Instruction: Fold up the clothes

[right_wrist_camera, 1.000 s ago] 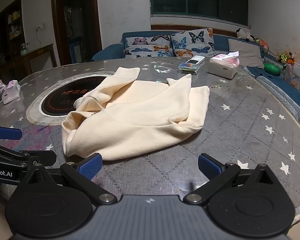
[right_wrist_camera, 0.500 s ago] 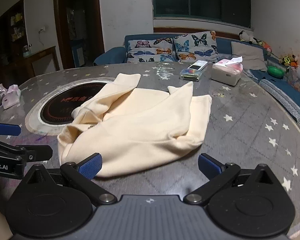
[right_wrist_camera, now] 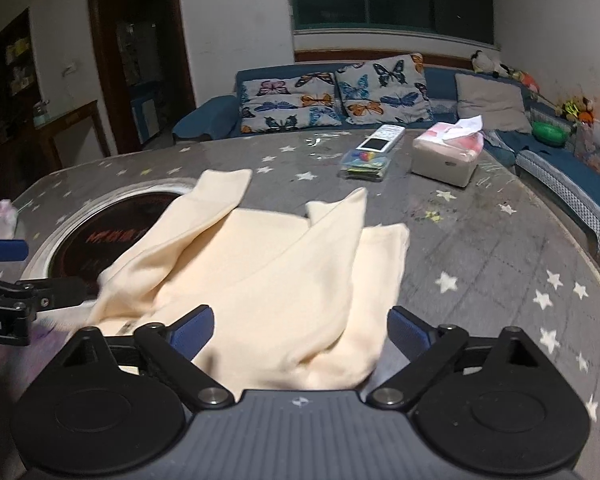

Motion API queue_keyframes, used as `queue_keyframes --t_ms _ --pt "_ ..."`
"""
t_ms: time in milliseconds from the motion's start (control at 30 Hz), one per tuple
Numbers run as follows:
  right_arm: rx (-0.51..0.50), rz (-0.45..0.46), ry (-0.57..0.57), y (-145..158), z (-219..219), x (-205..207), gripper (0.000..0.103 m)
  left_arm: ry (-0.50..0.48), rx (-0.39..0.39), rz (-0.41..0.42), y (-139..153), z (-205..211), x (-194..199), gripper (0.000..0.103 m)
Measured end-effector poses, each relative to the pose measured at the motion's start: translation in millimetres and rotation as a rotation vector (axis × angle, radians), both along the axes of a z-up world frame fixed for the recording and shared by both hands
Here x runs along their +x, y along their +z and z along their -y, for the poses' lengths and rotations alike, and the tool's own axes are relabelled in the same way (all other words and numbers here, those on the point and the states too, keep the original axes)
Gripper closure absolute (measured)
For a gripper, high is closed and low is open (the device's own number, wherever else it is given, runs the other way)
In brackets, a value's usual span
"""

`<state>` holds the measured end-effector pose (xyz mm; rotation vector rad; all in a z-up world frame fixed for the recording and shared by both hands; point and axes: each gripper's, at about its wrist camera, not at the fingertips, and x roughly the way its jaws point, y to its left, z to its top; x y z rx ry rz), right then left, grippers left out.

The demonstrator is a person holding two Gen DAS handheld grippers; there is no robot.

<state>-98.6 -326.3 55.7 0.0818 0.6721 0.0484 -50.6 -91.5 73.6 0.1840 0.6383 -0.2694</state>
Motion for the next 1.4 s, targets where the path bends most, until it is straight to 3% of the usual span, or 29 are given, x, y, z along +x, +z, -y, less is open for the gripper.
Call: queue_keyframes --t_ms 167,333,667,833,967,1033,1100,1400 --pt "0.053 -0.017 -0.025 3.9 22.1 33.2 0.021 -0.027 -0.016 0.010 2.6 11.3 33.2 0.009" --pt "0.072 -0.038 -0.051 3.2 39.5 70.5 0.035 -0.095 -0.027 -0.013 -1.9 31.2 68.2 0.029" --pt "0.103 -0.087 -0.046 -14.4 47.4 137.9 0.050 -0.168 0.039 -0.096 -32.2 64.1 117.3 0.032" --pt "0.120 -0.119 -0.055 -29.2 50.0 161.6 0.061 -0.175 0.059 -0.130 -43.2 64.0 127.9 0.048" --pt "0.137 -0.121 -0.046 -34.6 50.6 164.9 0.073 -0.184 0.052 -0.150 -49.0 60.5 130.6 0.069" --pt "0.150 -0.113 -0.038 -33.4 51.8 163.0 0.088 -0.192 0.049 -0.152 -50.6 59.3 130.1 0.082" --pt "0.148 -0.100 -0.037 -30.5 52.6 159.3 0.094 -0.188 0.043 -0.143 -49.6 57.6 128.7 0.093" --pt "0.139 0.029 -0.076 2.8 66.3 114.5 0.098 -0.104 -0.054 -0.070 -23.3 22.5 113.3 0.097"
